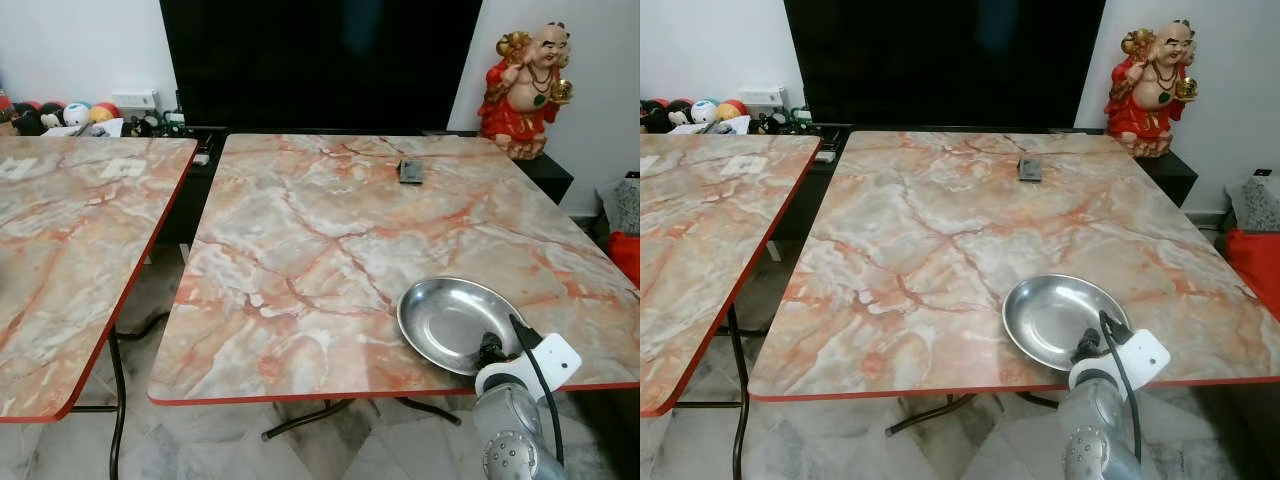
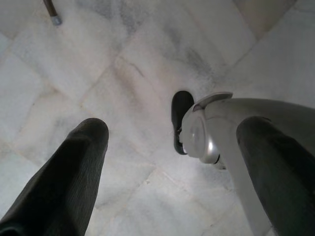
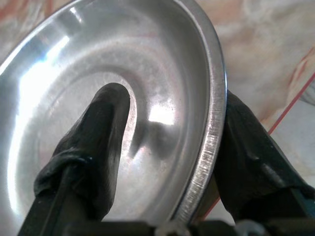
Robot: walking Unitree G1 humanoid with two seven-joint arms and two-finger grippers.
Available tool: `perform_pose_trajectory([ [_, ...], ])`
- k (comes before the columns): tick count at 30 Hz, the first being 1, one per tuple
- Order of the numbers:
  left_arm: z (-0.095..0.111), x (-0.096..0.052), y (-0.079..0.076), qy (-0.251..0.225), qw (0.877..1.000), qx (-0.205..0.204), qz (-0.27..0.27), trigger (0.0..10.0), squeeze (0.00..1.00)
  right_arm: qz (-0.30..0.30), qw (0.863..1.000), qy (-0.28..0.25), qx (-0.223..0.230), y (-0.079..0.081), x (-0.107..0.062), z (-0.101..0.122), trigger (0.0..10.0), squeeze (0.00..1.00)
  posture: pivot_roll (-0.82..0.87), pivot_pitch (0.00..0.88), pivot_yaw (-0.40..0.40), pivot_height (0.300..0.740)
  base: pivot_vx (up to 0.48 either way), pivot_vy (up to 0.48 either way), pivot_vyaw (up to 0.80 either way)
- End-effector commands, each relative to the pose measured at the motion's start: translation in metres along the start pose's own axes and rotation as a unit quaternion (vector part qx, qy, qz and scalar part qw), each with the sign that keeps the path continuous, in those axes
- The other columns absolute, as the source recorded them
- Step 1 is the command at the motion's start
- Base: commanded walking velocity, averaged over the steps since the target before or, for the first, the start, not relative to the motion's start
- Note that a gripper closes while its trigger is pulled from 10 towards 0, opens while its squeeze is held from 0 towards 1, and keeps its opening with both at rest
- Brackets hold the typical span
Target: Setting the table
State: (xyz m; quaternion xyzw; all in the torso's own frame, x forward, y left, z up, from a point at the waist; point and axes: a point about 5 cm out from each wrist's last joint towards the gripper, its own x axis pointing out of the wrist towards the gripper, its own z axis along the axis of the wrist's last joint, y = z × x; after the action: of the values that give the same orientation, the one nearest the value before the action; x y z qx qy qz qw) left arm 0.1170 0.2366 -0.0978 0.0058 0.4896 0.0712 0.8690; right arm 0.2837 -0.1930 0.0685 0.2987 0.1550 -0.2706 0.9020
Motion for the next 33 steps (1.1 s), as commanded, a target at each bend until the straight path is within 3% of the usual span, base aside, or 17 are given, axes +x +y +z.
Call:
perform_pose_trajectory([
  [1, -0.005, -0.002, 0.005, 0.009, 1.000, -0.003, 0.003, 10.0, 0.00, 0.002, 1.000, 0.011, -0.016, 0.002, -0.001, -0.005, 10.0, 0.01, 0.03, 0.000, -0.053, 0.740, 0.000, 0.000, 0.00],
  [2, -0.006, -0.002, 0.006, 0.010, 1.000, -0.003, 0.004, 10.0, 0.00, 0.001, 1.000, 0.013, -0.018, 0.002, 0.000, -0.006, 10.0, 0.01, 0.03, 0.000, -0.053, 0.740, 0.000, 0.000, 0.00],
  [3, -0.006, -0.003, 0.008, 0.010, 1.000, -0.003, 0.005, 10.0, 0.00, -0.005, 0.999, 0.018, -0.027, 0.001, 0.001, -0.007, 10.0, 1.00, 0.03, 0.000, -0.053, 0.740, 0.000, 0.000, 0.00],
  [7, -0.005, -0.003, 0.011, 0.009, 1.000, -0.004, 0.007, 10.0, 0.00, -0.001, 0.999, 0.016, -0.031, 0.005, 0.002, -0.006, 10.0, 1.00, 0.03, 0.000, -0.053, 0.740, 0.000, 0.000, 0.00],
  [8, -0.005, -0.003, 0.011, 0.009, 1.000, -0.004, 0.007, 10.0, 0.00, 0.001, 0.999, 0.012, -0.032, 0.006, 0.002, -0.005, 10.0, 0.61, 0.03, 0.000, -0.053, 0.740, 0.000, 0.000, 0.00],
  [9, -0.005, -0.003, 0.011, 0.009, 1.000, -0.004, 0.007, 10.0, 0.00, 0.002, 0.999, 0.009, -0.033, 0.006, 0.002, -0.004, 10.0, 0.00, 0.03, 0.000, -0.053, 0.740, 0.000, 0.000, 0.00],
  [13, -0.001, -0.001, 0.004, 0.005, 1.000, -0.003, 0.003, 10.0, 0.00, -0.011, 0.999, -0.009, -0.041, 0.004, 0.001, 0.000, 10.0, 0.00, 0.03, 0.000, -0.052, 0.740, 0.000, 0.000, 0.00],
  [14, 0.003, 0.002, -0.005, 0.002, 1.000, -0.001, -0.003, 10.0, 0.00, -0.028, 0.998, -0.031, -0.050, 0.000, 0.000, 0.005, 10.0, 0.00, 0.03, 0.000, -0.051, 0.740, 0.000, 0.000, 0.00],
  [20, 0.007, 0.004, -0.013, -0.001, 1.000, 0.000, -0.009, 10.0, 0.00, -0.052, 0.997, -0.036, -0.052, -0.006, -0.001, 0.005, 10.0, 0.00, 0.03, 0.000, -0.052, 0.740, 0.000, 0.000, 0.00],
  [33, -0.004, -0.002, 0.006, 0.009, 1.000, -0.006, 0.001, 10.0, 0.00, 0.001, 0.994, 0.008, -0.108, 0.011, 0.001, -0.006, 10.0, 0.00, 0.03, 0.000, -0.058, 0.740, 0.000, 0.000, 0.00],
])
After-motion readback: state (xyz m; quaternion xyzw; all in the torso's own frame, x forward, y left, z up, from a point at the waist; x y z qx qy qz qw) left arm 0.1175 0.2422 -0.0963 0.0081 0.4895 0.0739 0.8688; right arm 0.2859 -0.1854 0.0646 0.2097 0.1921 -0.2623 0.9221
